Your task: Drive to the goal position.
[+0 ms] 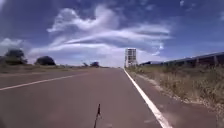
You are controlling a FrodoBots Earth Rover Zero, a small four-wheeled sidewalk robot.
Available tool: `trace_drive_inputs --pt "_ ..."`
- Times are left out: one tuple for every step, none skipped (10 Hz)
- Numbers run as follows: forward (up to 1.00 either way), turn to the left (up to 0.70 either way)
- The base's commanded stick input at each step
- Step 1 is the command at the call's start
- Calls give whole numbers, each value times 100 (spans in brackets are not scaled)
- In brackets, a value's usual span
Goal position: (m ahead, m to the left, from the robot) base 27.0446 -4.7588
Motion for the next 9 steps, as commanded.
trace_drive_inputs --pt "100 2" --pt "100 -10" --pt "100 -23" --pt "100 -40" --pt "100 -40" --pt "100 -40" --pt "100 -40" --pt "100 0" --pt "100 0"
